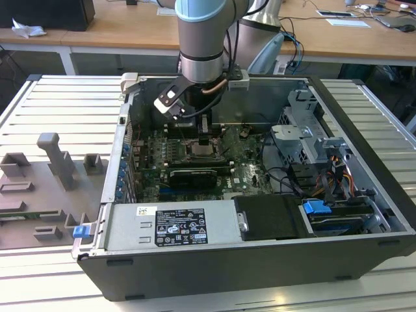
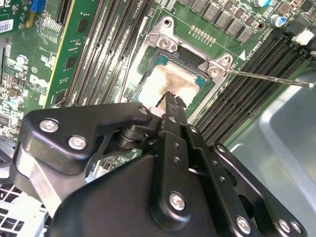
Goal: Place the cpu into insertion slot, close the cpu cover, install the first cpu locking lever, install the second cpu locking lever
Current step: 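Place the cpu into insertion slot, then close the cpu cover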
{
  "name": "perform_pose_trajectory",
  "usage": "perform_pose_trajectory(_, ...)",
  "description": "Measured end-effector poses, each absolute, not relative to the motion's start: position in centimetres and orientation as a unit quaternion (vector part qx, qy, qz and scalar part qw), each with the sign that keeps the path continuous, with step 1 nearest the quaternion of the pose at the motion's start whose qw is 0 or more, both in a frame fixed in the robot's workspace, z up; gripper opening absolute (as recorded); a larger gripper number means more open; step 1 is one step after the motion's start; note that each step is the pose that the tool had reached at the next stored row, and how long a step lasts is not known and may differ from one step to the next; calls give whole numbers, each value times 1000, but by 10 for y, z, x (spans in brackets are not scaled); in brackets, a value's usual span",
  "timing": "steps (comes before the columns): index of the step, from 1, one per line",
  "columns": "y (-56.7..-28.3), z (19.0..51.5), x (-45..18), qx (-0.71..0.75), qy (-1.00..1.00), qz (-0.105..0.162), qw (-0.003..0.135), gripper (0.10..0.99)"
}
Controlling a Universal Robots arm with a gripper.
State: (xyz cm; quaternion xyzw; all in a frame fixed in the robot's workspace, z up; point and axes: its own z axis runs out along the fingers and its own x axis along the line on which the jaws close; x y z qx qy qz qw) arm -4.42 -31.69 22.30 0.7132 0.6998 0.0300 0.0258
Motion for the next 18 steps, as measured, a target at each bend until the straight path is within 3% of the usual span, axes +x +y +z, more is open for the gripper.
perform_pose_trajectory(11,-317,232,-36,713,700,28,24,106)
perform_pose_trajectory(18,-317,254,-36,713,700,28,24,106)
